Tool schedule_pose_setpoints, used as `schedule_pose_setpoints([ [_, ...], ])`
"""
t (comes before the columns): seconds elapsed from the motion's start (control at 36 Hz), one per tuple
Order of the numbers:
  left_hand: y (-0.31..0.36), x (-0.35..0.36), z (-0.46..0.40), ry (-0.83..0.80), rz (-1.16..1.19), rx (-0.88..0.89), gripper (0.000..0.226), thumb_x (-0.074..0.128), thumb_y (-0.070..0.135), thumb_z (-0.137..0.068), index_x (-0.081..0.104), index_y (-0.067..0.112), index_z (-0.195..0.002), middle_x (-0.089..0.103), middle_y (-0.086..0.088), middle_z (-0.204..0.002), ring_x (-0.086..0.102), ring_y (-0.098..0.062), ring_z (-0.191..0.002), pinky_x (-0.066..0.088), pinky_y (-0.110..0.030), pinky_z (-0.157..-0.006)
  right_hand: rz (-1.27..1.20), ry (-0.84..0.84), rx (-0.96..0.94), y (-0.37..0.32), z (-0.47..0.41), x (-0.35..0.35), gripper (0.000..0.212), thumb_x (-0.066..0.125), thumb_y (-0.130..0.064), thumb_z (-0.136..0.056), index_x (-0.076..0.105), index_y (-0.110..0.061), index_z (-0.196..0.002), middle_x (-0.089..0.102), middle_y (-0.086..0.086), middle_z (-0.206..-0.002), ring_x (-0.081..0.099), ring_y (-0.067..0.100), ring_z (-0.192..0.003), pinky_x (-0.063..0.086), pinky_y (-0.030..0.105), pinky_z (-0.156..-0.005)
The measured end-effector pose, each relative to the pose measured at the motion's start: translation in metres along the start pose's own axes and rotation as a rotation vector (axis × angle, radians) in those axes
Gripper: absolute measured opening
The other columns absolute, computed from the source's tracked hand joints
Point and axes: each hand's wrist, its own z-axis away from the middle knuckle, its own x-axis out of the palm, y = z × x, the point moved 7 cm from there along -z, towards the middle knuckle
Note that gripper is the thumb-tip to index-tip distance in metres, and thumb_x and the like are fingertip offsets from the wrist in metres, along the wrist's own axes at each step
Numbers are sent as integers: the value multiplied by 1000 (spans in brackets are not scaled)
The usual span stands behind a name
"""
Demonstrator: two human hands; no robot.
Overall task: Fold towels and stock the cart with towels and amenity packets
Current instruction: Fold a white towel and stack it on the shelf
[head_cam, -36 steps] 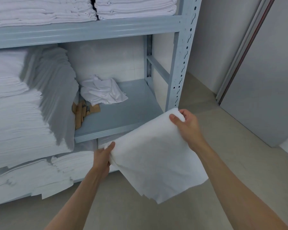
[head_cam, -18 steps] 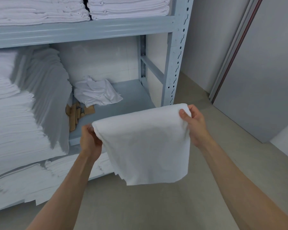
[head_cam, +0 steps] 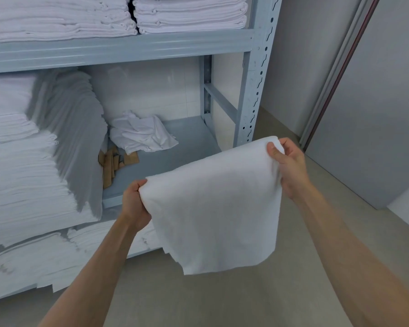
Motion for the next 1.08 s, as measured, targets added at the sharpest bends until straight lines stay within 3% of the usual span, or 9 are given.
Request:
schedule_pose_setpoints([
  [0.17, -26, -1, 10, -83, -116, -104, 64, 45, 62, -95, 70, 11, -123, 68, -14, -126, 67, -30, -115, 50, -46, -94, 32, 2, -51, -7, -1, 15, 21, 69, -20, -92, 54, -22, -78, 56, 5, -83, 52, 21, -76, 43, 33, -68],
  [0.25, -17, 0, 8, -13, -275, -3, 51, 69, 36, -87, 65, -1, -122, 69, -20, -121, 71, -31, -103, 60, -40, -81, 119, 24, -20, -4, -8, 9, 17, 69, -24, -92, 56, -19, -81, 61, 2, -83, 57, 19, -74, 48, 30, -66],
  [0.42, 17, 12, -3, 143, -437, 122, 30, 62, 31, -97, 71, 3, -102, 77, -11, -90, 74, -27, -81, 61, -37, -64, 524, 115, -6, 8, -23, -12, 29, 61, -37, -96, 63, -9, -90, 63, 2, -82, 57, 18, -74, 42, 28, -62],
  [0.56, 39, 14, -17, 246, -619, 151, 35, 69, 33, -93, 67, -1, -100, 71, -17, -98, 68, -27, -76, 56, -35, -69, 709, 155, 137, 40, -25, -19, 52, 63, -42, -94, 34, -16, -59, 38, -3, -59, 38, 16, -56, 26, 28, -49],
  [0.67, 36, -3, -19, 336, -618, -13, 45, 83, 27, -81, 61, 1, -110, 66, -16, -107, 64, -25, -78, 50, -31, -59, 673, 121, 281, 69, -25, -12, 40, 68, -44, -90, 54, -7, -95, 51, 0, -93, 53, 25, -94, 40, 29, -72],
  [0.75, 31, -20, -18, 367, -593, -90, 57, 88, 25, -74, 62, -1, -119, 67, -16, -116, 66, -30, -92, 54, -37, -71, 615, 93, 334, 79, -24, -7, 67, 73, -42, -87, 47, -3, -135, 54, 4, -118, 53, 20, -105, 40, 29, -84],
  [0.83, 29, -25, -18, 325, -543, -76, 69, 89, 24, -72, 58, -1, -129, 66, -18, -123, 66, -29, -91, 55, -37, -72, 562, 8, 410, 86, -19, 2, 64, 77, -41, -83, 50, -8, -130, 59, 3, -110, 56, 15, -87, 45, 29, -67],
  [0.97, 42, -15, -16, 76, -656, 36, 71, 90, 21, -68, 61, 39, -130, 61, 3, -125, 67, -23, -107, 58, -38, -88, 356, -231, 582, 96, -15, 20, 60, 85, -16, -76, 56, -15, -128, 69, 10, -120, 72, 26, -101, 58, 42, -87],
  [1.08, 43, -13, -17, -1, -889, 70, 60, 92, 10, -63, 73, 30, -116, 60, 6, -125, 53, -23, -122, 42, -41, -109, 347, -391, 600, 96, -15, 40, 63, 83, -4, -75, 60, -22, -130, 60, 8, -135, 66, 26, -113, 50, 45, -102],
])
